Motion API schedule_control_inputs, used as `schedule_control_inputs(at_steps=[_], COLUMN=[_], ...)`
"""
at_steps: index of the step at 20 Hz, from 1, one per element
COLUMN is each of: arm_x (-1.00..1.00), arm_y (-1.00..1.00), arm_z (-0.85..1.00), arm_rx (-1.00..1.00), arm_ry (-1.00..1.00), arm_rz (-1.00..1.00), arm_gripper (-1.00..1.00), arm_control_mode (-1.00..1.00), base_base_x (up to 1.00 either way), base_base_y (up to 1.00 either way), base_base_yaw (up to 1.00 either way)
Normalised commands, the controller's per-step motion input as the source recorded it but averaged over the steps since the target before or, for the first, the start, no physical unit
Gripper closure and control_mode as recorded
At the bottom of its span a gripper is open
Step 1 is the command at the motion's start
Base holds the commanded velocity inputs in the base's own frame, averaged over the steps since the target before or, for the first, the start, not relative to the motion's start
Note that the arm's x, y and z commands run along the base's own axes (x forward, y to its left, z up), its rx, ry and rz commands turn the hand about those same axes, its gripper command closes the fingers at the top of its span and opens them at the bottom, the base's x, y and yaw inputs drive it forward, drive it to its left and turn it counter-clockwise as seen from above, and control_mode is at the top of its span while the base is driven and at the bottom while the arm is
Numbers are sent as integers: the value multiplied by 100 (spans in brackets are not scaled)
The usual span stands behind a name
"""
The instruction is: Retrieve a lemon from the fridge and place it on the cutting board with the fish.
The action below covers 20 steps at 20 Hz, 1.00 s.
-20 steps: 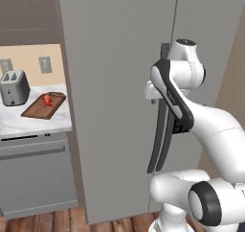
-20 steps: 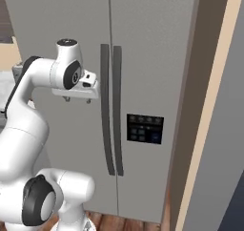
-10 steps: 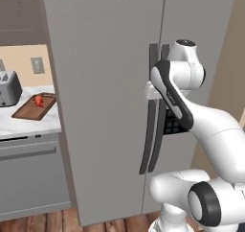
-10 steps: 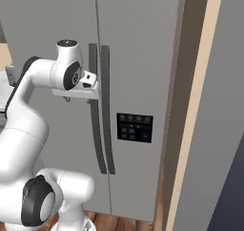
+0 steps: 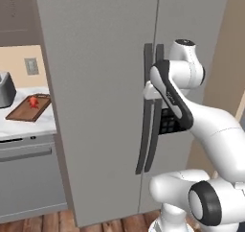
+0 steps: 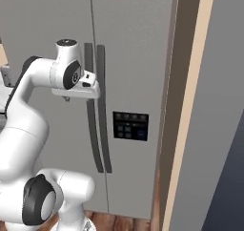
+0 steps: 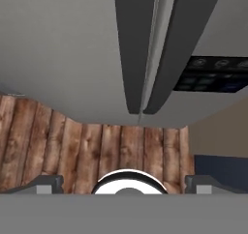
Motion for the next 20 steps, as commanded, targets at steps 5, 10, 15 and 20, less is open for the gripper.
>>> schedule_control_inputs(at_steps=[5, 10, 15, 20], arm_x=[0, 0, 0, 0], arm_y=[0, 0, 0, 0], arm_z=[0, 0, 0, 0], arm_rx=[0, 0, 0, 0], arm_ry=[0, 0, 0, 0], arm_rz=[0, 0, 0, 0], arm_gripper=[-100, -100, -100, -100], arm_control_mode=[100, 100, 100, 100], base_base_x=[-20, -13, -14, -19], base_base_y=[-14, -1, -6, -29], base_base_yaw=[-22, -8, 0, 3])
